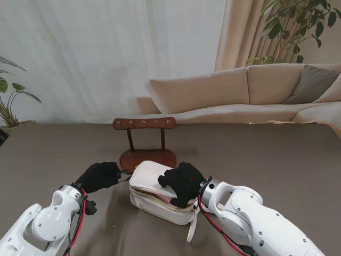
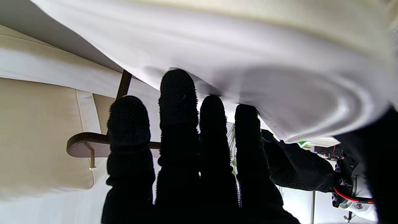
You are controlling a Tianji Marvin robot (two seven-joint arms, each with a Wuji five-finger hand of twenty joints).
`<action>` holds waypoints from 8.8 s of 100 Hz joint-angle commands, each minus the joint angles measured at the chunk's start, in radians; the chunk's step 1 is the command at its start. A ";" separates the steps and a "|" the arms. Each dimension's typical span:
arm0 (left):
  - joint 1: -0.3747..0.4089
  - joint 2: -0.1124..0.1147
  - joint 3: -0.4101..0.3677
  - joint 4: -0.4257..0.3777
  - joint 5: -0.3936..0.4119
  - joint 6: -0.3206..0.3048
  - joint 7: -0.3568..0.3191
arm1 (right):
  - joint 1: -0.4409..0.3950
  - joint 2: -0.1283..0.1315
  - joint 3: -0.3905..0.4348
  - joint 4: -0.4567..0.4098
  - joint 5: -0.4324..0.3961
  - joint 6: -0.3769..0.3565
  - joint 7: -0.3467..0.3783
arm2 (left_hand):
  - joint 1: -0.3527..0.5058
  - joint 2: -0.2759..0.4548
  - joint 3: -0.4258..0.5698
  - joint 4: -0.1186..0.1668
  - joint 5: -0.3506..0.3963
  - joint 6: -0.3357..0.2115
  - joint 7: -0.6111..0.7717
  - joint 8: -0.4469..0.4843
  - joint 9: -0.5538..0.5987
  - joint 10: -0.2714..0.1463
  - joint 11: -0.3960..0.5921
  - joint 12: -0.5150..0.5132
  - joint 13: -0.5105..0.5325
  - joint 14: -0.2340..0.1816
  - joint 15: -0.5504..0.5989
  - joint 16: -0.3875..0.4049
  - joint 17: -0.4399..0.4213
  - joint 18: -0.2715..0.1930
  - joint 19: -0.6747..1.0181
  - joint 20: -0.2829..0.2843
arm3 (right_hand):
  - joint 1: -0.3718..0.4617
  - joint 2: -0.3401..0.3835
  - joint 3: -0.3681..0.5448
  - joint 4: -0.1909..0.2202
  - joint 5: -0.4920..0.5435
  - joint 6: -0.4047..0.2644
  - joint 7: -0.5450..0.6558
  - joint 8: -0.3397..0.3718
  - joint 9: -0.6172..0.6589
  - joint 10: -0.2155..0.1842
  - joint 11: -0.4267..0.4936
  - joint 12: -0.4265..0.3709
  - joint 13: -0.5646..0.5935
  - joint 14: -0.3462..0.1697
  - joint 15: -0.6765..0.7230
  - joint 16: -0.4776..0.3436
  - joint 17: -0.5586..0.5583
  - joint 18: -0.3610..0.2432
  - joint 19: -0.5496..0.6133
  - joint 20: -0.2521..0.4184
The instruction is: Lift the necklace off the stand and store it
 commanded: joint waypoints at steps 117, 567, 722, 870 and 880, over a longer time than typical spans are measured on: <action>0.335 0.045 -0.155 -0.425 0.203 -0.010 -0.255 | 0.010 0.001 -0.084 0.051 0.034 0.033 0.041 | -0.018 -0.034 0.041 -0.032 0.052 -0.094 0.044 -0.028 0.042 -0.052 -0.035 -0.009 0.012 -0.055 0.020 0.015 -0.025 -0.051 0.016 -0.023 | 0.048 0.181 0.035 0.013 0.133 -0.115 0.000 -0.062 0.043 -0.022 -0.007 -0.016 0.042 -0.007 0.002 0.001 -0.165 -0.005 0.024 -0.002; 0.205 0.062 0.102 -0.359 0.284 0.112 -0.283 | 0.088 -0.006 0.052 0.176 0.388 0.151 0.357 | -0.045 -0.051 0.068 -0.038 0.079 -0.096 0.046 -0.067 0.084 -0.069 -0.054 -0.084 0.042 -0.045 -0.033 -0.025 0.012 -0.057 0.015 -0.049 | -0.218 0.603 -0.497 0.129 0.073 -0.029 -0.066 -0.047 -0.076 0.051 -0.164 -0.160 -0.155 0.132 -0.318 -0.162 -0.382 0.064 -0.274 -0.094; -0.251 0.034 0.323 0.117 0.219 -0.068 -0.085 | -0.220 0.011 0.210 -0.008 0.552 -0.074 0.390 | -0.062 -0.074 0.110 -0.048 0.092 -0.097 0.053 -0.079 0.103 -0.076 -0.059 -0.107 0.061 -0.014 -0.142 -0.088 0.042 -0.082 -0.006 -0.079 | -0.176 0.583 -0.392 0.118 0.181 -0.014 -0.010 0.026 0.013 0.064 -0.145 -0.140 -0.074 0.131 -0.244 -0.140 -0.350 0.060 -0.217 -0.105; 0.027 0.055 0.046 -0.103 0.365 -0.055 -0.169 | 0.061 -0.027 -0.037 -0.020 0.272 0.052 0.195 | -0.061 -0.075 0.116 -0.050 0.089 -0.100 0.058 -0.084 0.100 -0.076 -0.064 -0.102 0.055 -0.006 -0.165 -0.095 0.025 -0.079 -0.023 -0.095 | -0.087 0.409 -0.305 0.101 -0.169 -0.129 -0.178 -0.124 -0.234 -0.023 -0.333 -0.330 -0.380 0.083 -0.604 -0.338 -0.476 0.019 -0.429 -0.239; 0.032 0.054 0.039 -0.104 0.364 -0.054 -0.166 | 0.060 -0.020 -0.034 -0.035 0.264 0.043 0.226 | -0.061 -0.075 0.115 -0.050 0.087 -0.098 0.058 -0.084 0.099 -0.076 -0.065 -0.102 0.055 -0.005 -0.165 -0.095 0.024 -0.079 -0.024 -0.095 | -0.092 0.418 -0.310 0.103 -0.180 -0.138 -0.181 -0.130 -0.249 -0.033 -0.340 -0.342 -0.395 0.076 -0.614 -0.348 -0.482 0.014 -0.436 -0.244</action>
